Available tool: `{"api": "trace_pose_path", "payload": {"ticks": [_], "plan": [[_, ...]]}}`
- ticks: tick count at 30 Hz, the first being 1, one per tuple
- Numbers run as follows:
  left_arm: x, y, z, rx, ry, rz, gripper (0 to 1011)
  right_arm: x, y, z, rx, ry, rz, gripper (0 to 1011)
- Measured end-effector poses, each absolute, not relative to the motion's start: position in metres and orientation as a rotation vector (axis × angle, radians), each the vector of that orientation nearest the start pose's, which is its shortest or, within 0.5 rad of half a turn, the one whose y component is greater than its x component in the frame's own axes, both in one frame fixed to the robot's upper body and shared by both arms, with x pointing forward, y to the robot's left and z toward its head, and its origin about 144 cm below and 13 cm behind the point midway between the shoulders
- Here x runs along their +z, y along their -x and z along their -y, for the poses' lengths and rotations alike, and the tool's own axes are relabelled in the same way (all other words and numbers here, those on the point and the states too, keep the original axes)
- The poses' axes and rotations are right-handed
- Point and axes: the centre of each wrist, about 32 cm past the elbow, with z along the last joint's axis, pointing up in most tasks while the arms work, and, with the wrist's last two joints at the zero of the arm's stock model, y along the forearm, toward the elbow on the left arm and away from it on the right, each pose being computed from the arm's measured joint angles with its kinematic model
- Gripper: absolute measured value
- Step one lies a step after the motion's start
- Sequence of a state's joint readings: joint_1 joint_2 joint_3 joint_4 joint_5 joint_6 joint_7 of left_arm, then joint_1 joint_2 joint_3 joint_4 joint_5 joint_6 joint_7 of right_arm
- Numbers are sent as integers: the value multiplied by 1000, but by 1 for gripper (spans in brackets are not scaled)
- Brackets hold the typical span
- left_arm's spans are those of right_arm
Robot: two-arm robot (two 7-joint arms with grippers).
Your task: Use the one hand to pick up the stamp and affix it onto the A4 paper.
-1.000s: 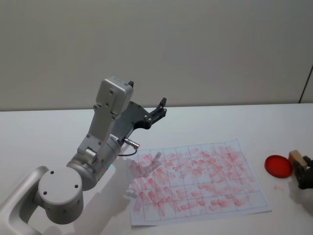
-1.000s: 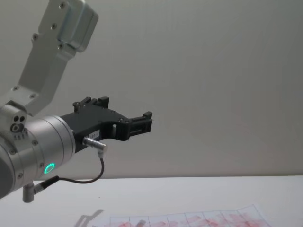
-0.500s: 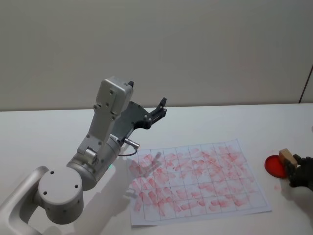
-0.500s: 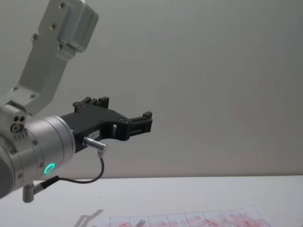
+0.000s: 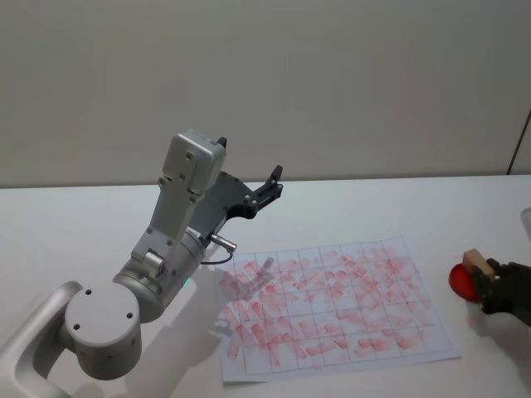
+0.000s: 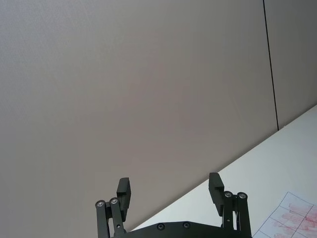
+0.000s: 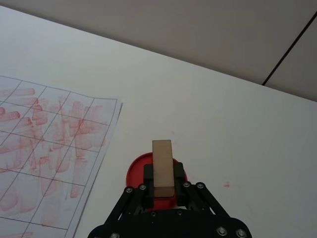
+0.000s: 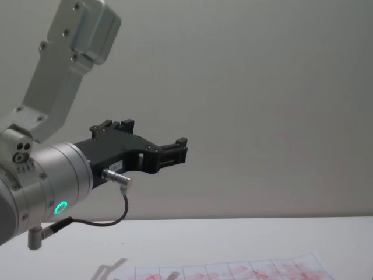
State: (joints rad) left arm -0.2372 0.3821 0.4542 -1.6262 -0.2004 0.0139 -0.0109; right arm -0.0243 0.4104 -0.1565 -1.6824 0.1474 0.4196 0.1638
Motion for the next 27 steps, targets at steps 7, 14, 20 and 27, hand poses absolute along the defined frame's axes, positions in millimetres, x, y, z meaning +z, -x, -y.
{"api": "trace_pose_path", "payload": {"ticks": [7, 14, 20, 27], "plan": [[1204, -492, -198, 1124, -61, 268, 1001, 1166, -450, 284, -1233, 485, -114, 213], [1204, -492, -198, 1124, -61, 268, 1001, 1165, -450, 283, -1232, 482, -116, 213], [1204, -492, -198, 1124, -61, 268, 1001, 1165, -450, 283, -1231, 481, -117, 304], [1204, -492, -198, 1124, -61, 268, 1001, 1165, -450, 282, -1231, 479, -117, 529]]}}
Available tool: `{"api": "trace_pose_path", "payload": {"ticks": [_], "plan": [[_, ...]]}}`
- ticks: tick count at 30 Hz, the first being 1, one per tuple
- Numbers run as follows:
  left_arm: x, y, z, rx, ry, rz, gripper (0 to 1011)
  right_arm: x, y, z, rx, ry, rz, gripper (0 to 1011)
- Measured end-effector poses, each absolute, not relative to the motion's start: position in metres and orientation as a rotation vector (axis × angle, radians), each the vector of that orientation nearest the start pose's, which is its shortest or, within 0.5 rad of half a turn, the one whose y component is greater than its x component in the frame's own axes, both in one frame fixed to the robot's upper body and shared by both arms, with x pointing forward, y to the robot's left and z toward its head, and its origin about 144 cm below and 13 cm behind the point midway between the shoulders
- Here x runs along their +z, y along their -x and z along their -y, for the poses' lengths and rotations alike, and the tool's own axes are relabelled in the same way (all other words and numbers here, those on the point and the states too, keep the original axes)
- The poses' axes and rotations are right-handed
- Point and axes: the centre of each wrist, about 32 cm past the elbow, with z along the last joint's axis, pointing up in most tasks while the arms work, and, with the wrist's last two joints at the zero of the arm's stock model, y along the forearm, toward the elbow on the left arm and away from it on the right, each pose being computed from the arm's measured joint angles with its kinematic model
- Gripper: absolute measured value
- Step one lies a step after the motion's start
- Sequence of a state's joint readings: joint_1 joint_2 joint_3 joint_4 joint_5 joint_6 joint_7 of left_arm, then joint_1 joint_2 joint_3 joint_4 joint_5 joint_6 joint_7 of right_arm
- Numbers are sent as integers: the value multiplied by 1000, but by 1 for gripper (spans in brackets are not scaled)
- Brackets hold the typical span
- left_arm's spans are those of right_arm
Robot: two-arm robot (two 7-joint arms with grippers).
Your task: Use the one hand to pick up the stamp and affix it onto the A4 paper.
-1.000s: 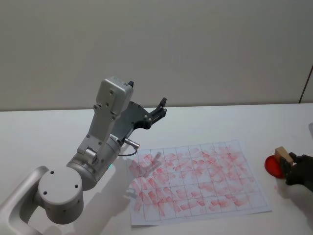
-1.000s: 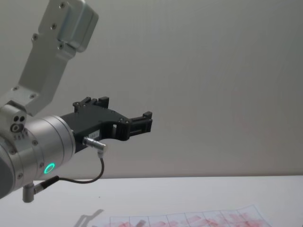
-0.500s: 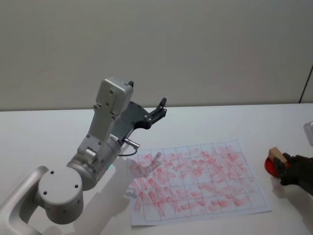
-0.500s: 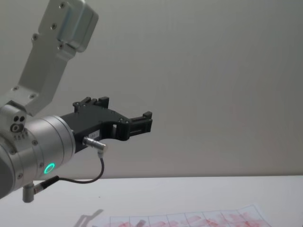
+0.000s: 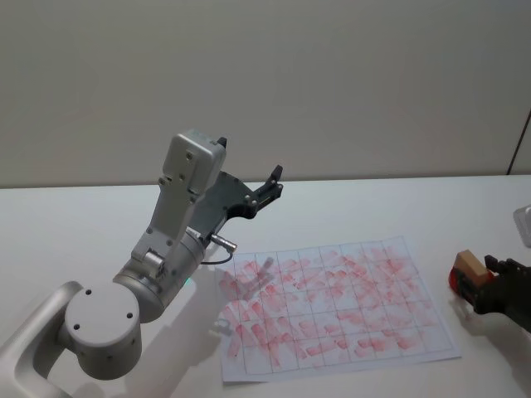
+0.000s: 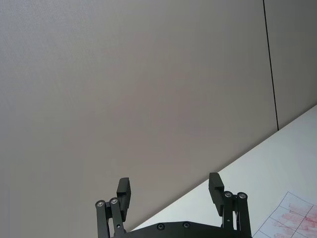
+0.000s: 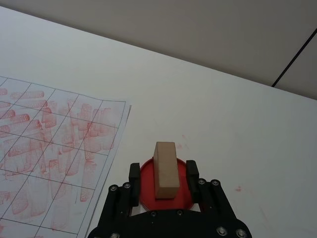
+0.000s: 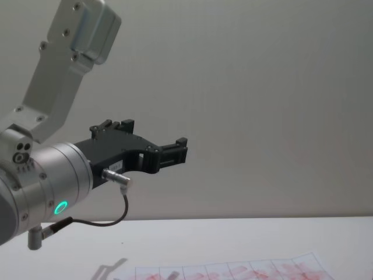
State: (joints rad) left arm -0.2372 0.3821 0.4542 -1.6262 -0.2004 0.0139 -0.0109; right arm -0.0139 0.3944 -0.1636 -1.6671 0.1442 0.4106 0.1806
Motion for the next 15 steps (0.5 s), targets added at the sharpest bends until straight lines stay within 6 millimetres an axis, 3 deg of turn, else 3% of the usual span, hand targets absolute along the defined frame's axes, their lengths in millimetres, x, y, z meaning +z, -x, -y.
{"api": "trace_pose_path", "payload": {"ticks": [15], "plan": [[1204, -492, -198, 1124, -61, 268, 1001, 1164, -450, 282, -1231, 478, -118, 970]]}}
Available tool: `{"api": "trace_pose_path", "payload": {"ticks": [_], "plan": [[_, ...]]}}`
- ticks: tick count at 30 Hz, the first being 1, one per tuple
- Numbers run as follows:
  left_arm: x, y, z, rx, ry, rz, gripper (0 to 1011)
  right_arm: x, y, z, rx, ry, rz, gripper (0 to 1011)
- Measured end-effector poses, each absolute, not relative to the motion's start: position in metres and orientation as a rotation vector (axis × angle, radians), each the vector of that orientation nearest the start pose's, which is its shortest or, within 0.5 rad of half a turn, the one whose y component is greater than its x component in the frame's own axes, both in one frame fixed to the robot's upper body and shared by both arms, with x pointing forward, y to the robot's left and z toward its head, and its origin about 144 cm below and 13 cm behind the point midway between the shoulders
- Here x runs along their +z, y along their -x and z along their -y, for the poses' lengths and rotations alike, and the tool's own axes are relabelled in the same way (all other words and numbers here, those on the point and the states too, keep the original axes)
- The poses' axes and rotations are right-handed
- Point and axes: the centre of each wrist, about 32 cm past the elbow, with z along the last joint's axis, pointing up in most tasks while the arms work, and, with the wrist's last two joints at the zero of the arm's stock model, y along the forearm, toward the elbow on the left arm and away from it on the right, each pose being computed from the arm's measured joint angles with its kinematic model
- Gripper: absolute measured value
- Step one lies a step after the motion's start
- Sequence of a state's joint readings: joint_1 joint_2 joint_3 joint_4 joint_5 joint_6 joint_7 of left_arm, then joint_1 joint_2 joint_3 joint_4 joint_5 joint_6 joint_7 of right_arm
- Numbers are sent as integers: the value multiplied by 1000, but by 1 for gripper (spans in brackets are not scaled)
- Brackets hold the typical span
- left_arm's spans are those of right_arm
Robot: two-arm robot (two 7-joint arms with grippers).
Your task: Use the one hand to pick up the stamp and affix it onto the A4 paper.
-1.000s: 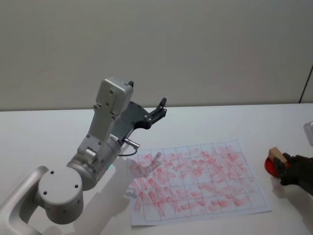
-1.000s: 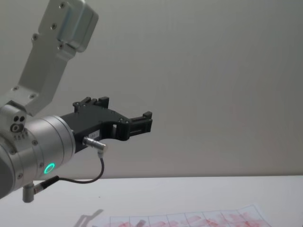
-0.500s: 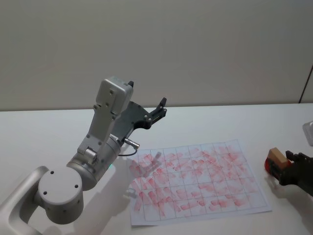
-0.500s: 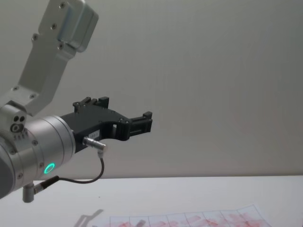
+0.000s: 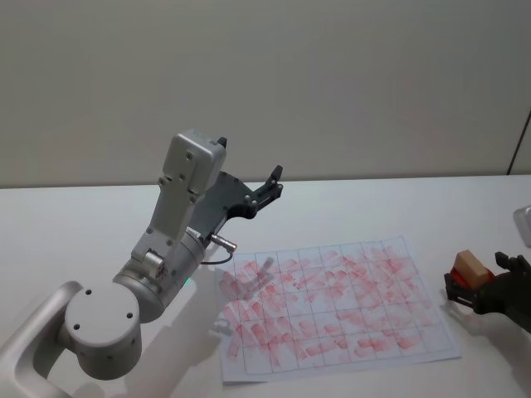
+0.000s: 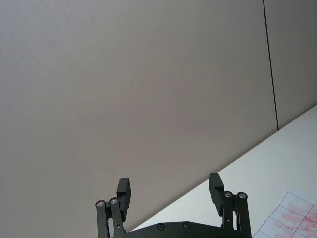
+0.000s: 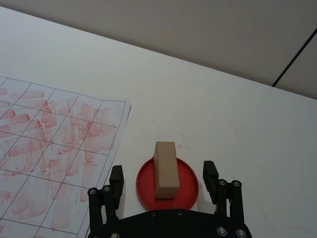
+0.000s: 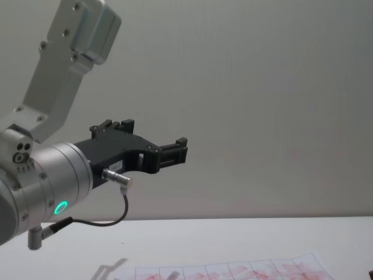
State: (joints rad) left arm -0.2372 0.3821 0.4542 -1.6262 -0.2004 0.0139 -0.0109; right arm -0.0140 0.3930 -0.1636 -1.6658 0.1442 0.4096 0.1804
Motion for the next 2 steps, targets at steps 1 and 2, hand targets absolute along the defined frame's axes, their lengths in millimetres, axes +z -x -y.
{"api": "trace_pose_path", "payload": {"ticks": [1, 2], "plan": [[1204, -492, -198, 1124, -61, 268, 1001, 1164, -450, 282, -1231, 478, -118, 982], [1204, -492, -198, 1124, -61, 268, 1001, 1164, -450, 282, -1231, 478, -118, 1001]]}}
